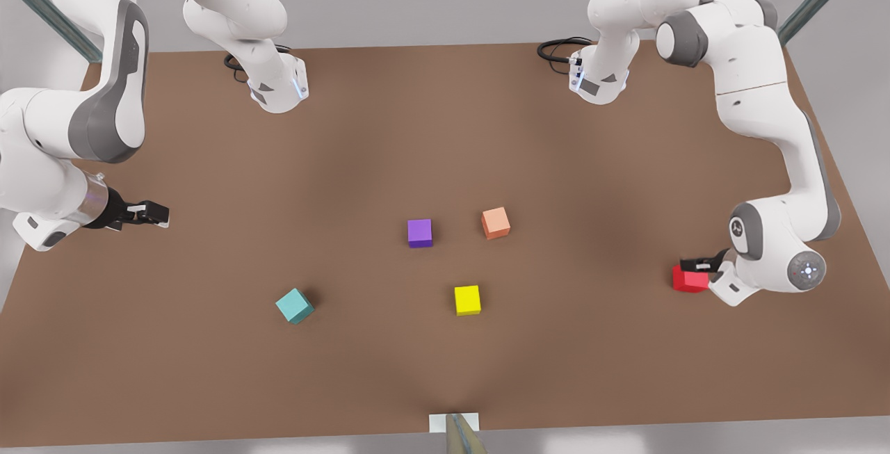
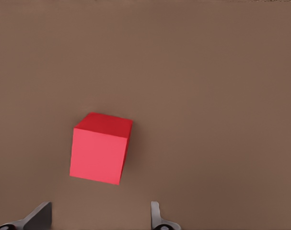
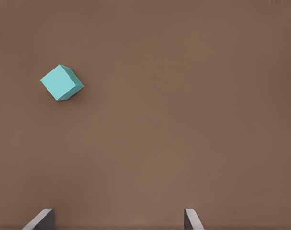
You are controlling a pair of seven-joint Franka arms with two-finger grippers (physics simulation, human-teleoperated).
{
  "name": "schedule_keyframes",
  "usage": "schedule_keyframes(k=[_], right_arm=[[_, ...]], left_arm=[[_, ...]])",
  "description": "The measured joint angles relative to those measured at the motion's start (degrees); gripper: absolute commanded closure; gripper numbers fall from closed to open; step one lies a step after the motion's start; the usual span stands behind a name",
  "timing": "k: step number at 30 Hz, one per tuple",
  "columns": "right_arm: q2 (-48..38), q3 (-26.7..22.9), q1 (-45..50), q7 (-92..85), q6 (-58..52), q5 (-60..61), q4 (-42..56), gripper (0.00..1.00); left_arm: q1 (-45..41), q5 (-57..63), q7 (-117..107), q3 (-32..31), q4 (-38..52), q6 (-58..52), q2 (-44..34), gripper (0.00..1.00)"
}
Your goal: Pick up red wooden cube and pass to hand red wooden cube and place in blue wooden cube
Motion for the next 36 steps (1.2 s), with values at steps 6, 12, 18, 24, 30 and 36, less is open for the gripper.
schedule_keyframes(k=[6, 12, 18, 24, 30, 36], right_arm=[[0.1, 0.0, 0.0, -0.2, 0.0, 0.0, 0.0, 0.0], [0.1, 0.0, 0.0, -0.3, -0.1, 0.0, 0.0, 0.0], [0.1, 0.0, 0.0, -0.4, -0.1, 0.0, 0.0, 0.0], [0.2, 0.0, 0.0, -0.5, -0.1, 0.0, 0.0, 0.0], [0.2, 0.0, 0.0, -0.6, -0.1, 0.0, 0.0, 0.0], [0.2, 0.0, 0.1, -0.6, -0.1, 0.0, 0.0, 0.0]], left_arm=[[0.5, -0.1, 5.2, 0.0, -0.8, 6.0, 2.1, 0.0], [0.5, -0.3, 9.3, 0.0, -0.8, 9.4, 4.8, 0.0], [1.4, -0.4, 12.2, 0.0, -0.8, 10.9, 7.6, 0.0], [1.9, -0.6, 14.2, 0.0, -0.7, 11.5, 9.7, 0.0], [1.9, -0.6, 15.4, 0.0, -0.4, 11.8, 9.8, 0.27], [1.7, -2.3, 15.0, -2.2, -0.2, 11.7, 8.6, 0.29]])
